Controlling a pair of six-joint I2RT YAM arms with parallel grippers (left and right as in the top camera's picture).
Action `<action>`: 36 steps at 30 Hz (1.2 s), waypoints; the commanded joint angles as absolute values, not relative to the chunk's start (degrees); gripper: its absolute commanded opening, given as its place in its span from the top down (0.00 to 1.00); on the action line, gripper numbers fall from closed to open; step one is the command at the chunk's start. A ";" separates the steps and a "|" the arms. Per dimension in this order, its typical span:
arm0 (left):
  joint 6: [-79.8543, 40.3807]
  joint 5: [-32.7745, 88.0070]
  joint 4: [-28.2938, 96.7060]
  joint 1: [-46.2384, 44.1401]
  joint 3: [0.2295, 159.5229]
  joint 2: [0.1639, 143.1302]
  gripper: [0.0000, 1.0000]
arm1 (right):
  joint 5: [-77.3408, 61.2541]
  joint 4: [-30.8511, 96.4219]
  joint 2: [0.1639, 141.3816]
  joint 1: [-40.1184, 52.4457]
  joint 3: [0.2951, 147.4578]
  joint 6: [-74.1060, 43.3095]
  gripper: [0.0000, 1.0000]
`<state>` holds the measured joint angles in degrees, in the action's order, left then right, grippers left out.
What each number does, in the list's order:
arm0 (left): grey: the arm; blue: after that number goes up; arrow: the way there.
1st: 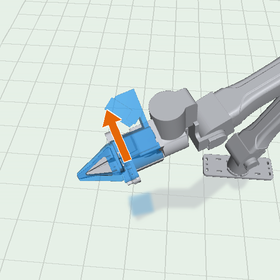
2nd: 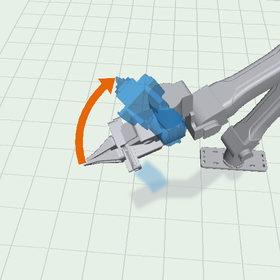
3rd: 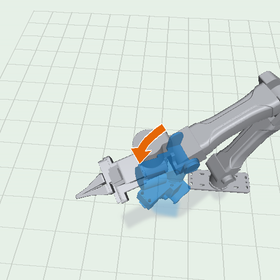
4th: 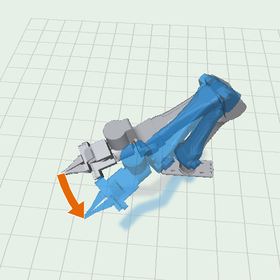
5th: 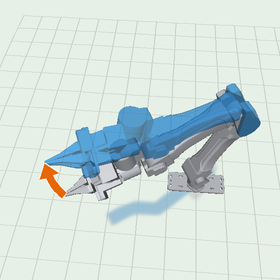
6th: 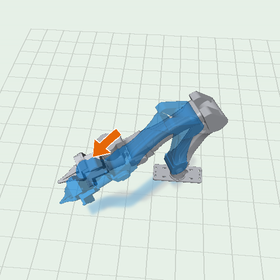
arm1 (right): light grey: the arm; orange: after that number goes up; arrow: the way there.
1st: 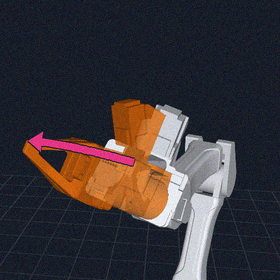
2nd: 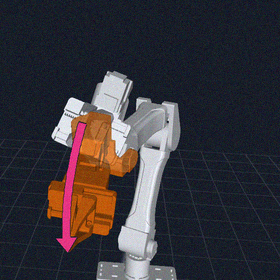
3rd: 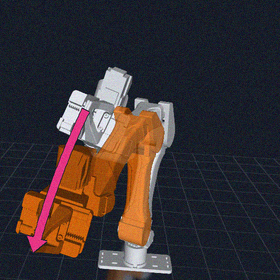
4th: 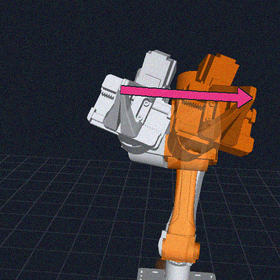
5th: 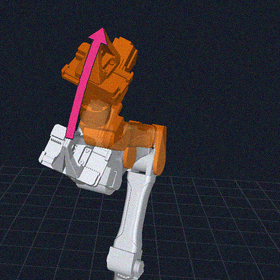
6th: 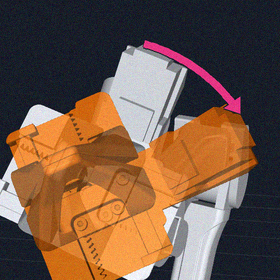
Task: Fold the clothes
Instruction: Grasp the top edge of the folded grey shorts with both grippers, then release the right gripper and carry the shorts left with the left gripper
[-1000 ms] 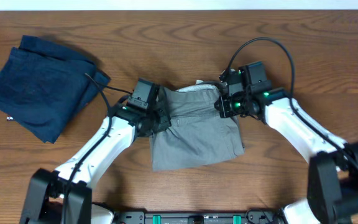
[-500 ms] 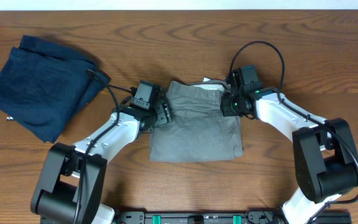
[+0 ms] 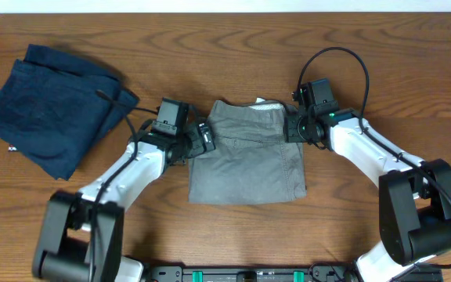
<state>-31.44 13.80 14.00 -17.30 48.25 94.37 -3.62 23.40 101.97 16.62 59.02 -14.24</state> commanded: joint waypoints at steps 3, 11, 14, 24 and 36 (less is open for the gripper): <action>-30.89 26.74 6.87 -17.17 47.27 103.02 0.02 | -3.49 23.70 100.92 16.25 58.94 -14.52 0.46; -28.34 32.58 -1.10 -16.84 48.40 106.15 0.94 | -3.44 25.39 100.92 16.25 58.94 -14.04 0.46; -25.96 32.60 -0.69 -15.97 51.09 103.66 0.94 | -3.16 26.57 100.57 15.79 58.94 -14.06 0.46; -22.59 23.59 10.96 -3.75 61.43 88.05 0.94 | -2.96 31.31 89.41 10.46 58.94 -10.98 0.47; -19.75 20.03 5.17 27.90 64.97 78.67 0.94 | -3.29 35.14 83.90 9.06 58.94 -8.97 0.46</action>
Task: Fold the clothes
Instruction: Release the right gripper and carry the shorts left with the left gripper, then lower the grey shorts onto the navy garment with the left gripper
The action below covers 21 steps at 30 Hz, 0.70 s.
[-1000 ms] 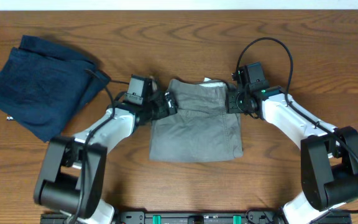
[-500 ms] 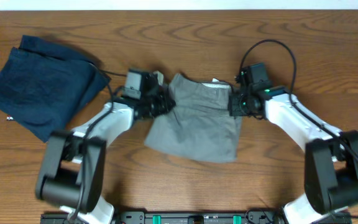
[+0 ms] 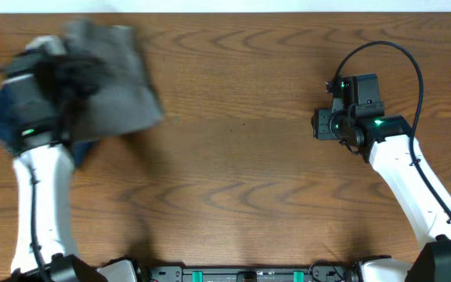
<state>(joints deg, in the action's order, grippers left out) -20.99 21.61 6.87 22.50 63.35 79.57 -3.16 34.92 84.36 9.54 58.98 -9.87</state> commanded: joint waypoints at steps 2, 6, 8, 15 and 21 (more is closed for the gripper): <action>-19.99 20.05 4.21 32.12 64.97 79.13 0.94 | -3.27 35.20 83.90 9.06 58.94 -8.97 0.46; -20.64 20.49 4.01 38.11 64.97 80.62 0.94 | -3.27 35.20 83.90 9.06 58.92 -8.97 0.46; -20.97 21.02 3.70 39.38 64.97 81.30 0.94 | -3.27 35.22 83.90 9.06 58.94 -8.97 0.46; -21.69 21.37 -0.38 40.34 64.97 81.62 0.94 | -3.25 35.57 83.90 9.06 58.94 -8.95 0.46; -24.49 21.10 -3.51 40.99 64.97 81.62 0.94 | -3.25 36.01 83.90 9.06 58.94 -8.95 0.46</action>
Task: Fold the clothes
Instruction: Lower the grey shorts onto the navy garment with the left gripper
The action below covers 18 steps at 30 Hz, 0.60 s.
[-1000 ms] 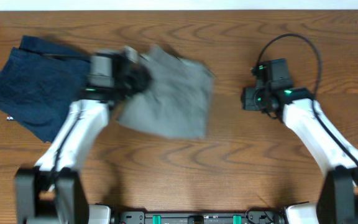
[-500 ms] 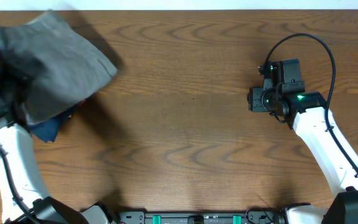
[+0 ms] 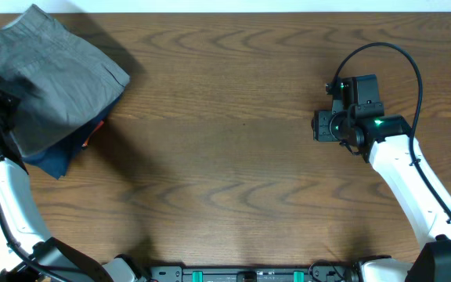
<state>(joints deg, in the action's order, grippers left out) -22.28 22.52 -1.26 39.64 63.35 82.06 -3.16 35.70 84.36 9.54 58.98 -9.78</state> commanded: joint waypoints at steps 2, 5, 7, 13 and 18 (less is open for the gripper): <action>-27.27 20.69 -4.97 41.80 64.97 81.62 0.94 | -3.25 36.23 83.90 9.06 58.94 -8.93 0.46; -30.33 23.88 -6.81 42.68 64.97 81.60 0.94 | -3.25 36.45 83.90 9.06 58.94 -8.93 0.46; -30.35 28.32 -7.90 42.68 64.97 81.60 0.94 | -3.25 36.42 83.90 9.06 58.94 -8.95 0.46; -34.57 29.85 -12.03 43.51 64.97 81.60 0.94 | -3.22 36.64 83.90 9.06 58.92 -8.93 0.45; -38.79 34.96 -15.86 43.55 64.97 81.60 0.94 | -3.22 36.56 83.90 9.06 58.94 -8.95 0.45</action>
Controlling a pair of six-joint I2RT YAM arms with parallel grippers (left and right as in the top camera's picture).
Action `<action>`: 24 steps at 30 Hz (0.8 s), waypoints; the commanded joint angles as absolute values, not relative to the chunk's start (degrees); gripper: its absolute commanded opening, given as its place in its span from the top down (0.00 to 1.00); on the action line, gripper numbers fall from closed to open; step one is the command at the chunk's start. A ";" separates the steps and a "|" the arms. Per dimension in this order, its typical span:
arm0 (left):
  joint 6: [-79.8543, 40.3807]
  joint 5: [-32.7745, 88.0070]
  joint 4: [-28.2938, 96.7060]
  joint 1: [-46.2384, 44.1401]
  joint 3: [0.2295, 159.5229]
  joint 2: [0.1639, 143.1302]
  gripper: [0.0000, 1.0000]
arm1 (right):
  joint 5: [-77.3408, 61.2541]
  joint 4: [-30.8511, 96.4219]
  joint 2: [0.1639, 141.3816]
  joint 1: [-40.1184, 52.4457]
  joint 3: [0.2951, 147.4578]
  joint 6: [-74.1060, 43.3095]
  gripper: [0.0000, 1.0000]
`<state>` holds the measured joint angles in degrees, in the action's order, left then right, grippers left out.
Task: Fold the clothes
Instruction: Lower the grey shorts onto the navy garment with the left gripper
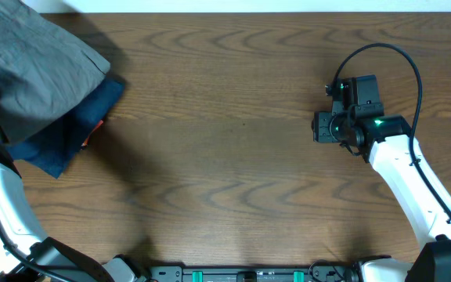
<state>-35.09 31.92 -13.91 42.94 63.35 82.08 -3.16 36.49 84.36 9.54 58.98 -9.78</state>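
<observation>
A folded grey garment [37, 66] sits at the far left top corner, overlapping a navy garment [65, 137] whose lower right part sticks out beneath it. My left gripper is at the frame's left edge against the grey garment's side, mostly hidden; it appears shut on the cloth. The left arm [6, 204] runs down the left edge. My right gripper [318, 126] hovers over bare wood at the right, pointing left, open and holding nothing.
The brown wooden table [225, 180] fills the view. A small orange tag [92, 129] shows at the navy garment's edge. The right arm's black cable [382, 51] loops above its wrist. The arm bases stand at the front edge.
The grey garment and my left gripper have shifted a little further left and up, baring more of the navy garment. The right arm has not moved.
Both grippers were at the sides of the folded grey garment in the middle of the table. Then the left one held it over the navy garment at the far left, and the right one stood withdrawn to the right. The grey garment now covers the navy one.
</observation>
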 commanded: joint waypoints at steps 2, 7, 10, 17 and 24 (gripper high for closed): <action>-38.87 34.39 -16.43 43.55 64.97 81.60 0.94 | -3.25 36.60 83.90 9.06 58.94 -8.95 0.45; -38.87 33.23 -16.82 43.57 64.97 81.62 0.94 | -3.25 36.91 83.90 9.06 58.94 -8.93 0.45; -38.87 33.43 -16.82 43.53 64.97 81.78 0.94 | -3.25 36.88 83.90 9.06 58.92 -8.95 0.45; -37.04 34.13 -15.92 40.64 64.97 84.84 0.94 | -3.25 36.75 83.90 9.06 58.94 -8.95 0.45; -31.48 31.79 -9.65 39.94 64.97 92.99 0.94 | -3.25 37.30 83.90 9.06 58.92 -8.95 0.45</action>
<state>-35.33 34.09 -12.08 39.53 63.44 90.04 -3.16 37.30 84.36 9.54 58.98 -9.78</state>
